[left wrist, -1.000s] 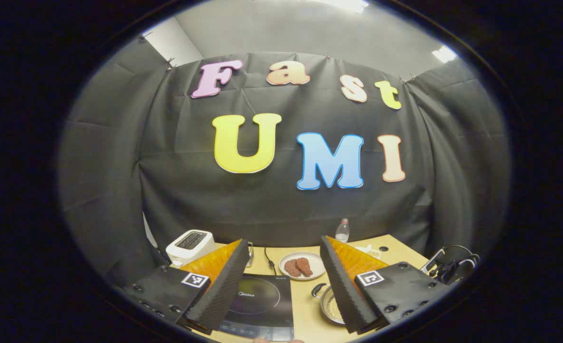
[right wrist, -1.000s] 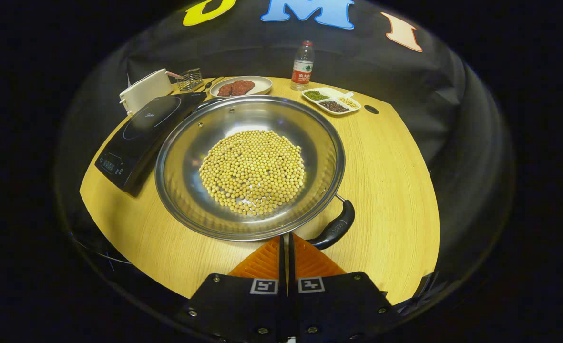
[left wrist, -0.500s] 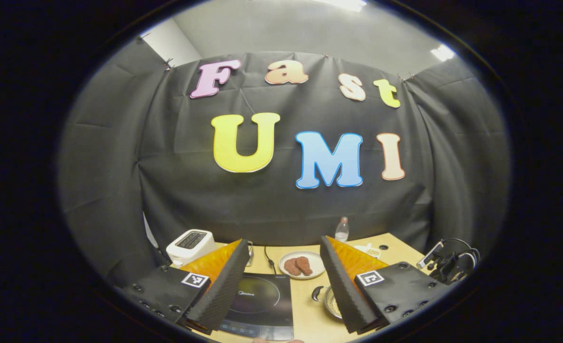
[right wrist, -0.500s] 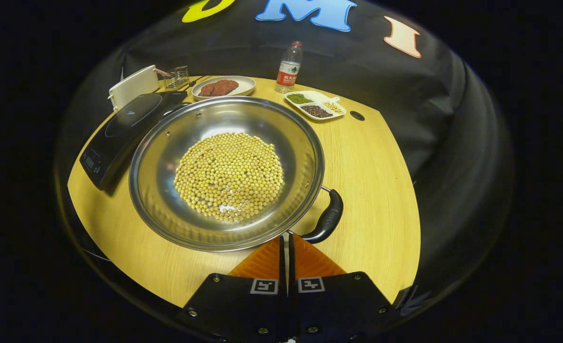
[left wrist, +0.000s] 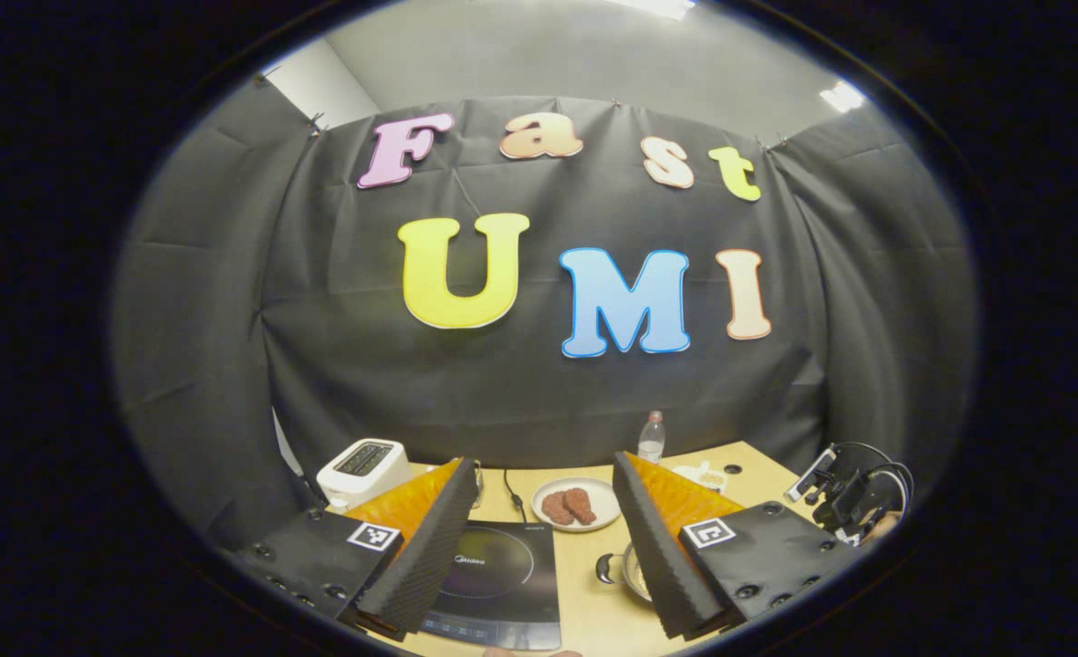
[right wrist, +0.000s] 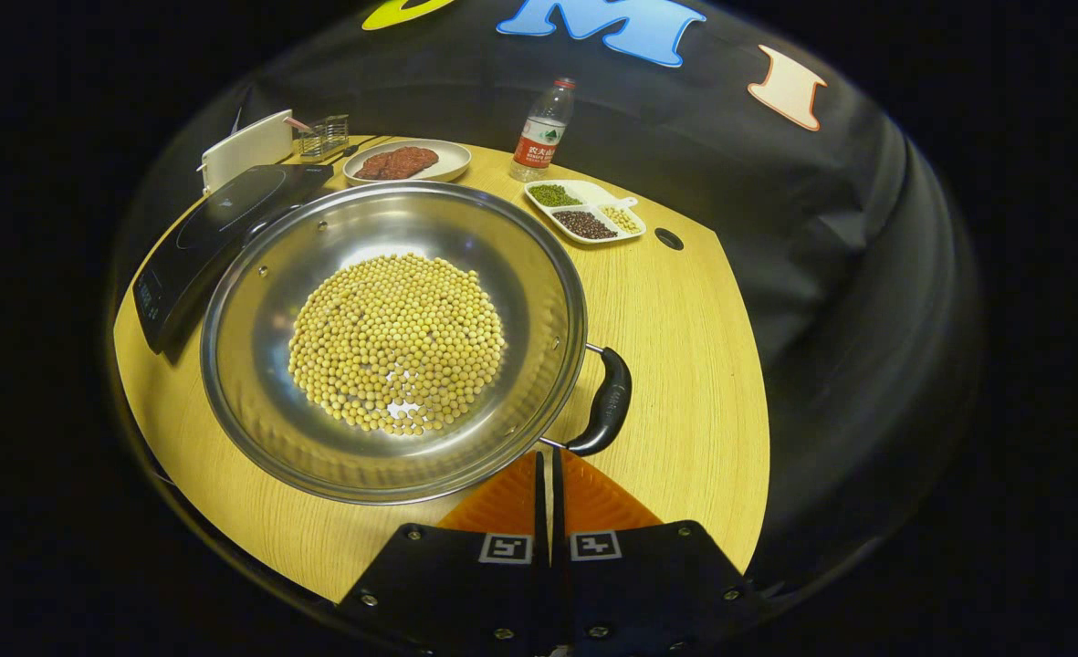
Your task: First push the handle of the pot to place it horizontally, then grasp the pot with both hands and set it on the induction cooktop.
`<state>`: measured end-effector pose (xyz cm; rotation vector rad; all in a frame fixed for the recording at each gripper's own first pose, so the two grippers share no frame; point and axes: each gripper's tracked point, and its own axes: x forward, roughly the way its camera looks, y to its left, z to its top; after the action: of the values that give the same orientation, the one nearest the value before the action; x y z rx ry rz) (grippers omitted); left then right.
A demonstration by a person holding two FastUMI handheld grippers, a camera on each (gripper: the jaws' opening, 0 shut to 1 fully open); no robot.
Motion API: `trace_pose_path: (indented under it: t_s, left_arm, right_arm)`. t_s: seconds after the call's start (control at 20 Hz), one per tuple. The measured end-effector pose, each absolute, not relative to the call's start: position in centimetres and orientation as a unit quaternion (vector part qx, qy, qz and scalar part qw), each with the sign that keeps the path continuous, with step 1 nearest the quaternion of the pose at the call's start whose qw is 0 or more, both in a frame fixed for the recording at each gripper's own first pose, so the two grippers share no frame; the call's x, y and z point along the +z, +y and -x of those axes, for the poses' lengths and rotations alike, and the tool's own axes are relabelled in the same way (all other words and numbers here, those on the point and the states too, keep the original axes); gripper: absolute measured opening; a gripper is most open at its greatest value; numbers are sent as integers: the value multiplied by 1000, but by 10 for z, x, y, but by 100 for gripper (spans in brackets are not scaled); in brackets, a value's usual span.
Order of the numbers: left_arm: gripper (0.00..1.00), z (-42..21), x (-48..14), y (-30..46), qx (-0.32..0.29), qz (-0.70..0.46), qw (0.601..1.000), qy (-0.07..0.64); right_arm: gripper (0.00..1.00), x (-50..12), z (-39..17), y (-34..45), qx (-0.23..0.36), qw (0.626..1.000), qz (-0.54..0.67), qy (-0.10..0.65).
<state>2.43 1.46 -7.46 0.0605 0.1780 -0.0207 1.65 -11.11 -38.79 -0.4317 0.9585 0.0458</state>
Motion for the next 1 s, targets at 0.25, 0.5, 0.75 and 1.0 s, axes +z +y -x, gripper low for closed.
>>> trace_pose_path:
  t_s: [0.25, 0.5, 0.75, 1.0]
  left_arm:
    - [95, -23, -78, 13, -10, -33, 995, 93]
    - [97, -23, -81, 9, -11, -32, 995, 94]
    - [97, -27, -89, 3, -14, -28, 995, 100]
    - [96, -36, -113, -13, -22, -26, 993, 114]
  right_arm:
    - [1, -387, -32, -117, 17, 865, 213, 453]
    - [1, -385, -32, -120, 14, 871, 203, 447]
    - [1, -370, -22, -127, 3, 882, 180, 434]
    - [1, -329, -19, -117, 5, 922, 111, 372]
